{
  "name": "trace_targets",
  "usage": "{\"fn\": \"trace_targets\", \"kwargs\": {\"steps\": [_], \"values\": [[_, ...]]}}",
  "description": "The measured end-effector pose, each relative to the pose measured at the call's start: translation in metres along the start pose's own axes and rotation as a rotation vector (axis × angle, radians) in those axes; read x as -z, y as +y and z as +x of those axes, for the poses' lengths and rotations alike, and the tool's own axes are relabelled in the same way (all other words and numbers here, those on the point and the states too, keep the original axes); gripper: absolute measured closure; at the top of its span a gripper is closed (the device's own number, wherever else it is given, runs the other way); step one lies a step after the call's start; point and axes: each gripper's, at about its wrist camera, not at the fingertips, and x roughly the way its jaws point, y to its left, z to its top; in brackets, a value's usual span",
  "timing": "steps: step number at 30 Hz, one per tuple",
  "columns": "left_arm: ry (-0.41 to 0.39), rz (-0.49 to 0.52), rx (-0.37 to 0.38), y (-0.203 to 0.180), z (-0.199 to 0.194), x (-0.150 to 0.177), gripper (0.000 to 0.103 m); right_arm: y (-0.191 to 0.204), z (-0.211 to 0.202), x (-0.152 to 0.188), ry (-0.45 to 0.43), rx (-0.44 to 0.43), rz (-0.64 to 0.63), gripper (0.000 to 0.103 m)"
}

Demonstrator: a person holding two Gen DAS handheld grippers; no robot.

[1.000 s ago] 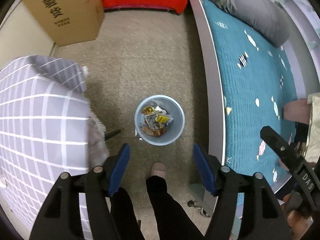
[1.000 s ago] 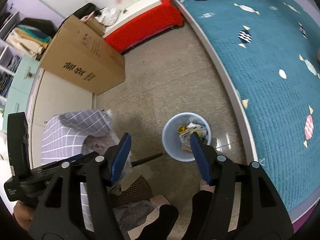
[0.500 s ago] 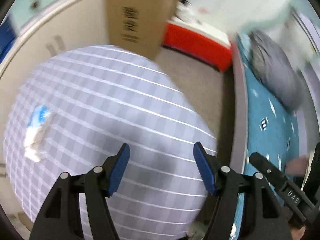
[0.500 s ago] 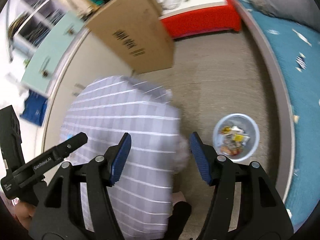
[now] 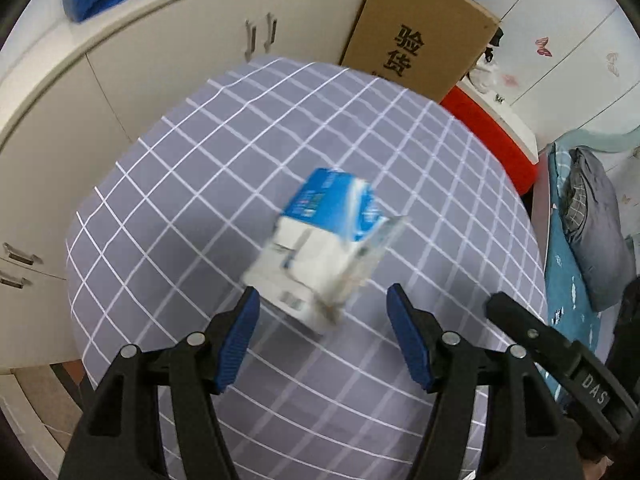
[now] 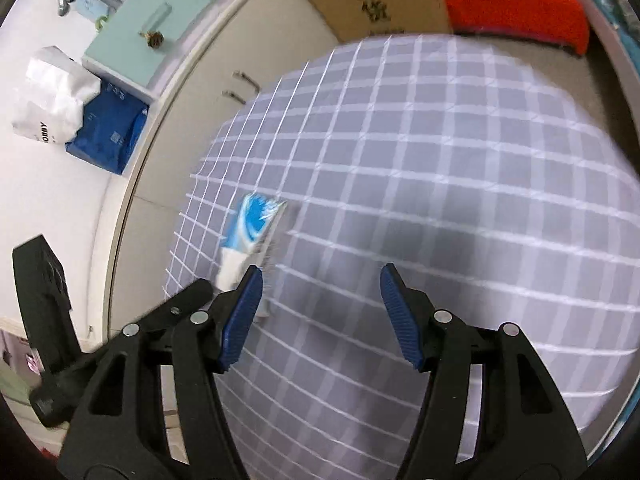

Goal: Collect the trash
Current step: 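Grasp the blue-white tissue box with the left tool while the right grasps its torn flap, then carry the tissue box over the blue bucket and open both tools to drop it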

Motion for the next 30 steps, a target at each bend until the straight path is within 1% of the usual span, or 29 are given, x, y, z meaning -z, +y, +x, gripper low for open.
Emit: {"fn": "trace_targets", "kwargs": {"steps": [3, 6, 7, 10, 12, 13, 15, 16, 17, 19, 20, 22, 25, 30], "values": [[0.007, 0.013, 0.004, 0.016, 0.012, -0.003, 0.039, 0.016, 0.022, 0.001, 0.021, 0.003, 0.022, 0.042], [0.027, -0.017, 0.041, 0.033, 0.021, -0.008, 0.039, 0.025, 0.039, -0.004, 0.038, 0.002, 0.050, 0.042], [0.037, -0.012, 0.052, 0.036, 0.026, -0.010, 0.039, 0.028, 0.044, -0.005, 0.045, 0.008, 0.056, 0.042], [0.083, 0.023, 0.081, 0.035, 0.040, -0.013, 0.039, 0.033, 0.059, -0.010, 0.065, 0.023, 0.064, 0.042], [0.106, 0.049, 0.080, 0.033, 0.048, -0.013, 0.039, 0.034, 0.068, -0.011, 0.084, 0.039, 0.053, 0.044], [0.116, 0.053, 0.081, 0.033, 0.051, -0.014, 0.039, 0.035, 0.073, -0.012, 0.096, 0.045, 0.051, 0.053], [0.127, 0.059, 0.081, 0.032, 0.055, -0.014, 0.039, 0.038, 0.080, -0.013, 0.116, 0.041, 0.040, 0.060], [0.131, 0.065, 0.076, 0.032, 0.057, -0.015, 0.041, 0.038, 0.082, -0.012, 0.123, 0.035, 0.036, 0.066], [0.131, 0.077, 0.077, 0.031, 0.058, -0.016, 0.042, 0.039, 0.083, -0.012, 0.130, 0.024, 0.032, 0.068], [0.129, 0.090, 0.075, 0.029, 0.059, -0.017, 0.044, 0.039, 0.085, -0.011, 0.141, -0.001, 0.030, 0.079], [0.129, 0.099, 0.087, 0.027, 0.059, -0.018, 0.044, 0.039, 0.086, -0.011, 0.148, -0.007, 0.032, 0.082], [0.119, 0.128, 0.070, 0.021, 0.056, -0.018, 0.045, 0.037, 0.086, -0.011, 0.150, -0.010, 0.037, 0.084], [0.114, 0.149, 0.068, 0.012, 0.055, -0.016, 0.046, 0.031, 0.083, -0.011, 0.149, -0.025, 0.054, 0.087], [0.078, 0.198, 0.075, -0.018, 0.043, -0.015, 0.046, 0.013, 0.052, -0.014, 0.101, -0.040, 0.070, 0.087]]}}
